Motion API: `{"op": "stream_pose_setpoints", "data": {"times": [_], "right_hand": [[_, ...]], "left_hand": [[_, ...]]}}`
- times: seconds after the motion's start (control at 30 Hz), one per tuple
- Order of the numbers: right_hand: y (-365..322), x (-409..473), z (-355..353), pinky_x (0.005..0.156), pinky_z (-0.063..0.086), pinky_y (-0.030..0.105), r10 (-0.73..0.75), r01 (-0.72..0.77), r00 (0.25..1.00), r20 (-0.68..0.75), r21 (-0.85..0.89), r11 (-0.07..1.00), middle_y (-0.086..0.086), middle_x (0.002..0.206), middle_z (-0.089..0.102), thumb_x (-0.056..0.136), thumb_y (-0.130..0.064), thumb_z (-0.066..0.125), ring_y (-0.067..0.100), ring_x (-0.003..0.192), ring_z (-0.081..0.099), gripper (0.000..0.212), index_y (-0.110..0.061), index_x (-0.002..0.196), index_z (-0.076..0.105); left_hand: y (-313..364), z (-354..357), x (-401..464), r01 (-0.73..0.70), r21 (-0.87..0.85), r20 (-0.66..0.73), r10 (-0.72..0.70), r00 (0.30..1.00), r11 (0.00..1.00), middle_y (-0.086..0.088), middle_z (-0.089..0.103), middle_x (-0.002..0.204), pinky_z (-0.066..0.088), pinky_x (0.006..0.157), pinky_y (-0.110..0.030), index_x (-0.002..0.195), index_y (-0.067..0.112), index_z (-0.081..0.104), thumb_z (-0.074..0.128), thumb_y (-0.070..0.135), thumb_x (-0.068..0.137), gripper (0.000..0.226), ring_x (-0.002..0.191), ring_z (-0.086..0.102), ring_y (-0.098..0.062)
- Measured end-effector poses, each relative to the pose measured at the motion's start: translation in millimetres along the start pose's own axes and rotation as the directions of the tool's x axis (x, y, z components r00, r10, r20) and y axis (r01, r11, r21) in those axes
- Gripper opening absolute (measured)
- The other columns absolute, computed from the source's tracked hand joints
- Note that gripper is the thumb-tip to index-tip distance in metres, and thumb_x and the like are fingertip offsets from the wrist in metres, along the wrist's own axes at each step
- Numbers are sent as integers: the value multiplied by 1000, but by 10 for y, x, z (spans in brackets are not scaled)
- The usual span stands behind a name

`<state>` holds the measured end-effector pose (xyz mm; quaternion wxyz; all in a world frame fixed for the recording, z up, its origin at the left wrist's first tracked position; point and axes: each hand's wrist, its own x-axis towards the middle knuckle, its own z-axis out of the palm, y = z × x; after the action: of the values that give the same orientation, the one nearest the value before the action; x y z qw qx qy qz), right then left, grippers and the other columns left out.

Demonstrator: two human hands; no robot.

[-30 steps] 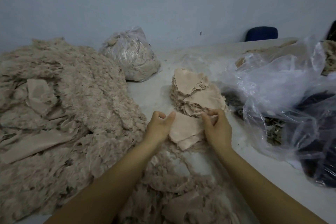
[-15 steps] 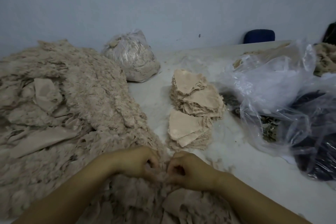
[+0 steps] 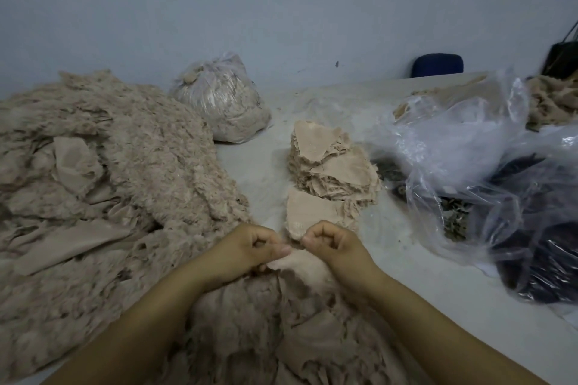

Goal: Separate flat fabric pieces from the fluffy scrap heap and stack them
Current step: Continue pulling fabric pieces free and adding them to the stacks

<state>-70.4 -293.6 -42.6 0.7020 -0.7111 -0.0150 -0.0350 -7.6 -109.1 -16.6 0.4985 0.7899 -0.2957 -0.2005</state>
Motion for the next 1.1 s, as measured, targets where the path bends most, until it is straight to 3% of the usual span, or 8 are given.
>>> {"op": "stream_pose_setpoints", "data": {"times": [0.13,0.3,0.5,0.63,0.8,0.9,0.97,1.1], "right_hand": [[-21,11,-25,54,35,12,-9,6,998,-66,-36,999,-7,56,49,93,-8,57,3,55,42,22,-10,72,56],[-70,-26,27,49,32,12,116,-81,974,193,-182,980,-10,58,50,79,-41,67,4,53,41,24,-19,68,65],[-149,17,-269,55,38,18,157,-158,976,153,-4,987,-1,59,55,79,-19,71,9,56,48,22,-18,58,64],[-108,27,-490,51,26,23,207,-150,974,91,-424,893,-4,52,36,82,-3,65,9,50,31,40,-18,51,45],[-75,-69,-246,68,39,23,6,67,996,93,-764,642,-9,81,55,78,-40,72,11,78,52,22,-28,75,53],[37,-207,94,94,33,15,-58,373,898,437,-683,628,-9,121,50,71,-67,66,6,113,41,54,-31,111,59],[190,-301,160,102,28,17,22,438,826,563,-666,604,-4,137,41,78,-54,69,9,127,30,43,-22,108,63],[336,-432,-199,88,43,31,-100,416,877,470,-638,648,3,100,60,91,-19,62,24,106,54,17,-3,84,63]], "left_hand": [[14,-100,-60,5,48,63,-8,998,999,7,49,45,35,48,-16,58,19,65,56,34,88,35,43,41,-4],[-40,-129,13,5,-29,-51,-7,999,1000,4,44,48,28,42,-18,90,-21,55,57,41,79,63,44,35,-7],[-73,-403,-104,-4,320,68,-19,998,947,16,61,80,42,69,-16,81,33,67,73,44,73,15,76,56,2],[-118,-493,-214,-151,419,53,142,988,895,13,55,118,37,94,-7,106,38,60,79,33,73,39,111,51,5],[-189,-513,-413,-156,647,346,-104,933,747,15,56,113,38,95,-13,100,23,72,80,42,69,37,109,49,1],[-247,-503,-468,-94,619,240,-74,968,780,2,59,92,44,81,-23,85,13,64,65,27,89,15,89,55,-8],[-246,-551,-486,-12,487,59,-19,998,873,2,50,77,38,66,-20,78,17,50,53,25,96,20,69,46,0],[-246,-662,-437,26,217,-507,90,857,976,3,34,67,30,53,-14,71,18,36,43,14,99,29,58,34,-5]]}}
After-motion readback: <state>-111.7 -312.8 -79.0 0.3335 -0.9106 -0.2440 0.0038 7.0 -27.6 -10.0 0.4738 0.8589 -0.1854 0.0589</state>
